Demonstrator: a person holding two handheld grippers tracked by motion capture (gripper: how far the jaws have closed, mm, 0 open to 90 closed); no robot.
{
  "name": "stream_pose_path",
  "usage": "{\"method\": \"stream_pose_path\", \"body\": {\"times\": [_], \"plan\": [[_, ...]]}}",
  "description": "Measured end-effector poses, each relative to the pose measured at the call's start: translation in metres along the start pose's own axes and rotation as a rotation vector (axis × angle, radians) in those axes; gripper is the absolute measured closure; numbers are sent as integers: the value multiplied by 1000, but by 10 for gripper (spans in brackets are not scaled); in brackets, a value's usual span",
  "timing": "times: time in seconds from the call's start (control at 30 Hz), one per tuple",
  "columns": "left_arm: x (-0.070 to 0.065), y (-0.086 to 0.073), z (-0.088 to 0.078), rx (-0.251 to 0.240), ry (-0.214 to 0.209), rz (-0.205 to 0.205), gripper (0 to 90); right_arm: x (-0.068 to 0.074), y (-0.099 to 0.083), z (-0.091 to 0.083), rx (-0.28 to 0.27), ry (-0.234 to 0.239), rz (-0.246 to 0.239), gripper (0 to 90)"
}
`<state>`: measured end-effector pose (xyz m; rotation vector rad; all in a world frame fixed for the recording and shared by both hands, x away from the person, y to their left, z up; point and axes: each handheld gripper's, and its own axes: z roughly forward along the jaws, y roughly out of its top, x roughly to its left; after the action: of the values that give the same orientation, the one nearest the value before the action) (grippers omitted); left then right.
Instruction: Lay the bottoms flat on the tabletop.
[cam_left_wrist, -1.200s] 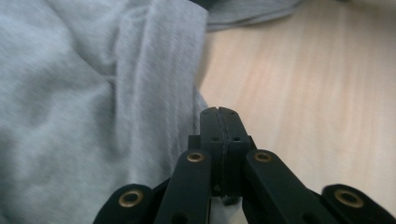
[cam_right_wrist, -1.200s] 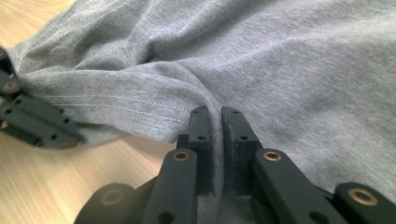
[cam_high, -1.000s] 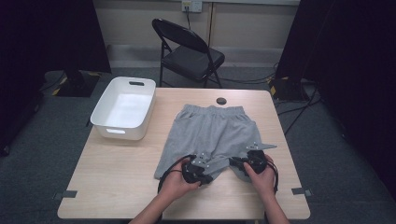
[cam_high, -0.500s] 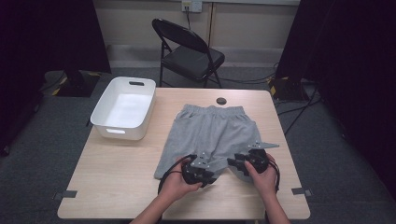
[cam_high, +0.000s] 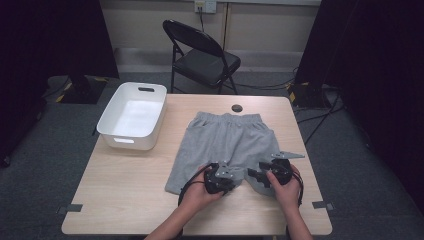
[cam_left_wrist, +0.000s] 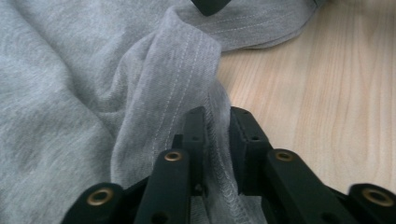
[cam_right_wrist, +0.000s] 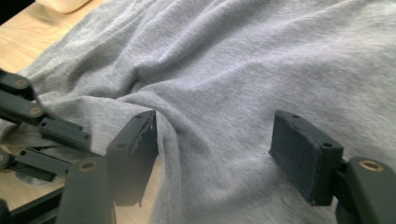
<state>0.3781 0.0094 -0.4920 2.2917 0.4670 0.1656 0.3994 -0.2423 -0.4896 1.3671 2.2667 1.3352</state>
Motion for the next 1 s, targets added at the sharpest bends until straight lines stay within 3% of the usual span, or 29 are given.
{"method": "stream_pose_path", "body": {"times": [0.07, 0.27, 0.47, 0.67, 0.77, 0.9, 0.97, 1.0], "plan": [[-3, 1, 0, 11, -28, -4, 866, -1, 0, 0, 2, -13, -6, 303], [-5, -1, -7, 50, -120, -74, 885, -3, -1, -2, -7, -40, -3, 252], [-11, -12, -16, 56, -193, -72, 888, -5, -1, -5, -21, -64, 0, 242], [-13, -20, -24, 61, -217, -66, 888, -7, -1, -7, -24, -73, 3, 242], [-12, -22, -26, 36, -211, -66, 879, -7, -1, -7, -20, -74, -1, 242], [-14, -15, -25, -21, -194, -53, 722, -7, -2, -6, -7, -79, -4, 243], [-11, -10, -26, -45, -146, -36, 641, -8, -3, -6, -6, -81, -3, 245], [-10, -9, -27, -42, -133, -36, 648, -9, -4, -6, -2, -79, -1, 245]]}}
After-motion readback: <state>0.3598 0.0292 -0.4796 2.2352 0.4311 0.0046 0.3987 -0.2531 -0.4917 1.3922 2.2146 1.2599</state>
